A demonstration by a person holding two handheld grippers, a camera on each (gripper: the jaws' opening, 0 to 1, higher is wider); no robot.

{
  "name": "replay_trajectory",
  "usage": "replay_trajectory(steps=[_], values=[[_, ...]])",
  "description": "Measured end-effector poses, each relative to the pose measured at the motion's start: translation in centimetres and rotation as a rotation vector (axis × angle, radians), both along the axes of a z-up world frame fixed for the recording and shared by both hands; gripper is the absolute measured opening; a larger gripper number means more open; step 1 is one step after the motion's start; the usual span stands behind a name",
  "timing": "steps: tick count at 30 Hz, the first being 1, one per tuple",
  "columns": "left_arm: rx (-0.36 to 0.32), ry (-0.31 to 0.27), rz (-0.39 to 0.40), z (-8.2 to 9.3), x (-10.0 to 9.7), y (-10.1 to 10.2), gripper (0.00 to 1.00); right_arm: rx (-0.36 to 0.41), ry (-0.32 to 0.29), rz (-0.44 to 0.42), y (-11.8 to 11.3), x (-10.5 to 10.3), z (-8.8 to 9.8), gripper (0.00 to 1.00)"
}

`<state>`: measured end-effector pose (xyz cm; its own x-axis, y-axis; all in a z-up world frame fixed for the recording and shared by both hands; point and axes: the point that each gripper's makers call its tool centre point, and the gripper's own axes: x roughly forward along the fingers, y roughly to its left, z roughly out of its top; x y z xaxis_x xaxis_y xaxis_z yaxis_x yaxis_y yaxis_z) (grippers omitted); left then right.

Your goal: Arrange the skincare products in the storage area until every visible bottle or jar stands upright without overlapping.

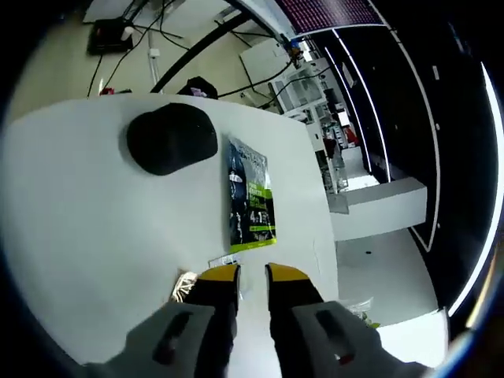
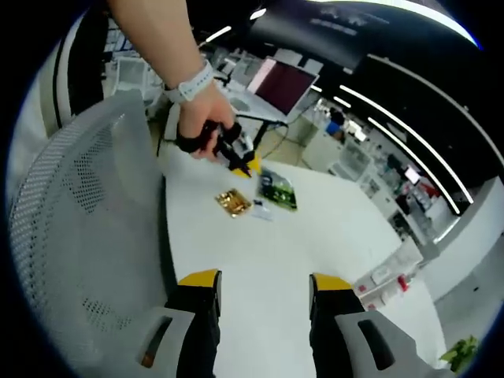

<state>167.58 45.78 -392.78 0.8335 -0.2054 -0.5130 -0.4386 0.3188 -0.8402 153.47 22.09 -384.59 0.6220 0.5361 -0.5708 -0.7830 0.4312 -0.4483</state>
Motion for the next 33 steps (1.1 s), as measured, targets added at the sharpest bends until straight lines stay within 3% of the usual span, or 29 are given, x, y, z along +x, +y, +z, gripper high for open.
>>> replay_trajectory(steps=[8, 13, 15, 18, 22, 25, 28, 31, 33], values=[[0.016, 0.01, -0.044, -1.4, 2.4, -0.3, 0.25, -0.005, 0.032, -0.01, -0.1, 0.0, -0.6, 0.44], [-0.004, 0.045, -0.052, -1.9, 3.1, -0.9, 0.27, -0.017, 0.052, -0.011, -0.1, 0.0, -1.0, 0.43], [-0.023, 0.069, -0.042, -3.0, 3.3, -0.8, 0.27, -0.018, 0.064, -0.018, -0.2, 0.0, -1.2, 0.43], [0.0, 0.087, -0.053, -4.0, 3.6, -0.8, 0.18, -0.017, 0.082, -0.027, -0.3, 0.1, -1.4, 0.43], [0.097, 0.132, -0.083, -5.1, 3.4, -1.4, 0.2, -0.025, 0.1, -0.037, -0.5, 0.1, -1.8, 0.42], [0.137, 0.178, -0.104, -6.4, 3.5, -1.2, 0.11, -0.03, 0.114, -0.042, -0.6, 0.1, -2.0, 0.42], [0.143, 0.192, -0.093, -6.9, 3.3, -0.9, 0.06, -0.036, 0.121, -0.04, -0.6, 0.0, -2.2, 0.41], [0.149, 0.19, -0.109, -6.5, 3.2, -0.8, 0.05, -0.043, 0.128, -0.043, -0.7, 0.0, -2.4, 0.39], [0.128, 0.126, -0.102, -5.4, 3.9, -0.7, 0.05, -0.044, 0.133, -0.048, -0.8, 0.0, -2.4, 0.39]])
